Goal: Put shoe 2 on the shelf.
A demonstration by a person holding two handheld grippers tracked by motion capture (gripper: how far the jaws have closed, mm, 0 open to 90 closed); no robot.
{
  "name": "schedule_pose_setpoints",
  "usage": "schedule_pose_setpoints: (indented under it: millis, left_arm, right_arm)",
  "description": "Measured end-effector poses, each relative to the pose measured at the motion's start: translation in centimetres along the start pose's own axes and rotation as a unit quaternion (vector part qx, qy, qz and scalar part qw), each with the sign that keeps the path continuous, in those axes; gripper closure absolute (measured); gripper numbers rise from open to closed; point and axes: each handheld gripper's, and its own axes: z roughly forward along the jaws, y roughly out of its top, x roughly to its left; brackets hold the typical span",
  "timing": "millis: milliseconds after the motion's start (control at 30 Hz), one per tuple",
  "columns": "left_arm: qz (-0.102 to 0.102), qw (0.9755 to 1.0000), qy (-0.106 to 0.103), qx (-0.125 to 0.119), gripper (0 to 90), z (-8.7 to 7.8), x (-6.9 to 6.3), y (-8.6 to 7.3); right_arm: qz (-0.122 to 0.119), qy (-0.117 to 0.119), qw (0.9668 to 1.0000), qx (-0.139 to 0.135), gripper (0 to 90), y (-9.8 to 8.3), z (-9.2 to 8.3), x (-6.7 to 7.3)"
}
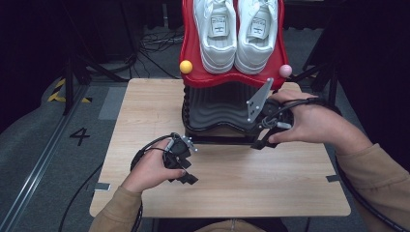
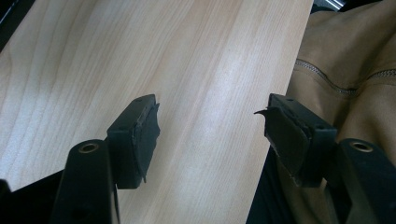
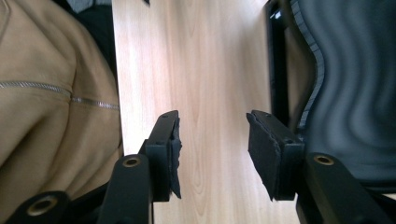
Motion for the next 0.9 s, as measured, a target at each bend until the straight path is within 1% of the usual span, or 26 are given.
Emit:
schedule_pose_setpoints:
  millis: [33, 167, 200, 233, 267, 300, 367, 400, 433, 467, 500, 567, 600, 633, 700, 733, 767, 800, 900]
  left_arm:
    - [0.002, 1.0000, 0.000, 0.001, 35.9, 0.0, 0.0, 0.0]
    - [0.001, 1.0000, 0.001, 0.000, 35.9, -0.1, -0.1, -0.1]
    - [0.001, 1.0000, 0.001, 0.000, 35.9, -0.1, -0.1, -0.1]
    - [-0.001, 1.0000, 0.001, -0.002, 35.9, 0.0, -0.1, 0.0]
    - [-0.002, 1.0000, 0.000, -0.004, 35.9, 0.1, -0.1, 0.0]
    - [-0.001, 1.0000, 0.000, -0.003, 35.9, 0.1, -0.1, 0.0]
    - [0.001, 1.0000, 0.000, 0.000, 35.9, 0.1, -0.1, 0.0]
    - [0.002, 1.0000, 0.000, -0.002, 35.9, 0.2, -0.1, 0.0]
    - [0.000, 1.0000, 0.000, -0.001, 35.8, 0.2, -0.2, 0.0]
    - [0.000, 1.0000, 0.000, -0.001, 35.9, 0.2, -0.2, 0.0]
    - [0.000, 1.0000, 0.000, -0.001, 35.9, 0.2, -0.2, 0.0]
    - [-0.002, 1.0000, -0.002, -0.003, 35.9, 0.3, -0.2, -0.1]
    - [-0.001, 1.0000, -0.001, 0.000, 35.9, 0.3, -0.3, -0.2]
    - [-0.001, 1.0000, -0.001, 0.000, 35.9, 0.3, -0.3, -0.2]
    - [-0.002, 1.0000, -0.002, 0.002, 35.9, 0.4, -0.3, -0.3]
    - [-0.002, 1.0000, -0.002, 0.002, 35.8, 0.4, -0.3, -0.3]
    - [-0.004, 1.0000, -0.002, 0.000, 35.9, 0.5, -0.3, -0.4]
    - [-0.004, 1.0000, -0.002, 0.000, 35.8, 0.5, -0.3, -0.4]
    - [-0.007, 1.0000, -0.001, 0.001, 35.8, 0.5, -0.3, -0.5]
  right_arm:
    - [0.005, 0.005, 1.0000, 0.007, 54.6, -0.2, 0.8, 0.1]
    - [0.000, 0.025, 0.9995, 0.017, 54.3, -0.9, 3.6, 0.3]
    - [0.000, 0.025, 0.9995, 0.017, 54.3, -0.9, 3.6, 0.3]
    - [0.004, 0.030, 0.9993, 0.020, 54.1, -1.0, 4.2, 0.4]
    - [0.002, 0.035, 0.9992, 0.019, 53.9, -1.2, 5.1, 0.4]
    - [0.004, 0.033, 0.9992, 0.024, 53.7, -1.4, 5.6, 0.5]
    - [0.001, 0.038, 0.9989, 0.028, 53.4, -1.6, 6.7, 0.6]
    - [0.003, 0.044, 0.9987, 0.028, 53.4, -1.8, 7.3, 0.8]
    - [0.002, 0.047, 0.9986, 0.025, 53.4, -1.9, 7.7, 0.8]
    - [0.002, 0.047, 0.9986, 0.025, 53.4, -1.9, 7.7, 0.8]
    - [0.002, 0.054, 0.9982, 0.026, 53.2, -2.3, 8.9, 1.0]
    - [0.001, 0.057, 0.9980, 0.028, 53.2, -2.5, 9.7, 1.1]
    - [0.001, 0.061, 0.9977, 0.028, 53.1, -2.7, 10.2, 1.1]
    - [0.001, 0.061, 0.9977, 0.028, 53.1, -2.7, 10.2, 1.1]
    - [0.005, 0.065, 0.9974, 0.030, 52.6, -3.1, 11.6, 1.2]
    - [0.005, 0.065, 0.9974, 0.030, 52.6, -3.1, 11.6, 1.2]
    - [0.004, 0.062, 0.9976, 0.031, 52.7, -3.5, 12.7, 1.2]
    - [0.004, 0.062, 0.9976, 0.031, 52.7, -3.5, 12.7, 1.2]
    - [0.009, 0.070, 0.9968, 0.038, 52.6, -4.1, 14.0, 1.2]
